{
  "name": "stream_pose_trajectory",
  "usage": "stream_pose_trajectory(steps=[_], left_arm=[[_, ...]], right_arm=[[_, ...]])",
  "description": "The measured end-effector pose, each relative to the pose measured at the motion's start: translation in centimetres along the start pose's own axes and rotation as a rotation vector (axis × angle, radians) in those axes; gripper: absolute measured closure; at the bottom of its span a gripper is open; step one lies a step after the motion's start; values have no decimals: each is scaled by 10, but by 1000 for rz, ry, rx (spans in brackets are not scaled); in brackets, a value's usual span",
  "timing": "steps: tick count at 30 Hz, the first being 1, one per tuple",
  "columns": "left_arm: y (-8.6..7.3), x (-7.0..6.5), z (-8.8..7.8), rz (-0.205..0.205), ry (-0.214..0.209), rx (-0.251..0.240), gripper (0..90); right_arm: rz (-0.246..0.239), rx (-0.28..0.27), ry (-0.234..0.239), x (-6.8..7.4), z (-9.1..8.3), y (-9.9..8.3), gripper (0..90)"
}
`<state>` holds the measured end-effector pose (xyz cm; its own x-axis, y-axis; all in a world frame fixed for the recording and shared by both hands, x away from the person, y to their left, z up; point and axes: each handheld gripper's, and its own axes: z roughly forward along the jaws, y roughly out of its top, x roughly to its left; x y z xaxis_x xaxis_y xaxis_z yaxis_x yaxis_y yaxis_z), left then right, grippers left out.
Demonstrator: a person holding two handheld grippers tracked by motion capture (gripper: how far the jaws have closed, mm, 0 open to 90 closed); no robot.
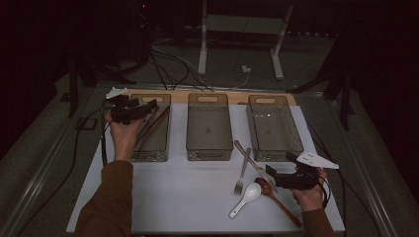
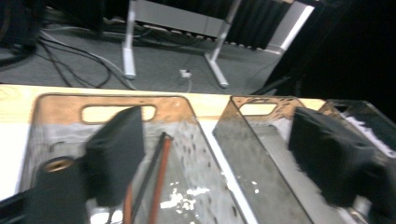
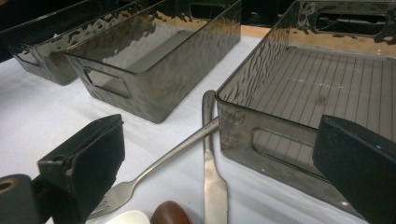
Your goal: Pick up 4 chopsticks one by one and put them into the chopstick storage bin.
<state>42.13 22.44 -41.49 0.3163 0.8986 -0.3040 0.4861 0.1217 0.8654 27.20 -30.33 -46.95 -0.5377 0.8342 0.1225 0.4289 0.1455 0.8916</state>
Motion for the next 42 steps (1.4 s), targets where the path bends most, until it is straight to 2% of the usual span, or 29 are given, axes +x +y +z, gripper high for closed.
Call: stream_pose_trajectory(steps=[2, 4, 6, 9, 14, 24, 34, 42], left_arm=[[0, 0, -5, 2, 10, -9, 159], [0, 0, -10, 1, 7, -14, 63], [-2, 1, -15, 18, 4, -17, 16], [-4, 1, -24, 29, -2, -26, 6], [-10, -2, -39, 75, 1, -32, 6], [-30, -10, -63, 131, -43, -23, 6], [-52, -19, -89, 184, -40, -41, 6], [-76, -20, -106, 183, -36, -44, 6]], right_arm=[[1, -3, 4, 0, 0, 0, 28], [4, -6, 10, -1, 0, 0, 28], [4, -8, 17, -1, 1, 0, 28], [4, -11, 26, -1, 1, 0, 29], [5, -14, 36, -1, 2, 0, 29], [-5, -6, 47, 1, 4, 0, 28], [-7, -19, 44, 1, 2, 1, 28], [-3, -15, 42, 0, -3, 9, 27]])
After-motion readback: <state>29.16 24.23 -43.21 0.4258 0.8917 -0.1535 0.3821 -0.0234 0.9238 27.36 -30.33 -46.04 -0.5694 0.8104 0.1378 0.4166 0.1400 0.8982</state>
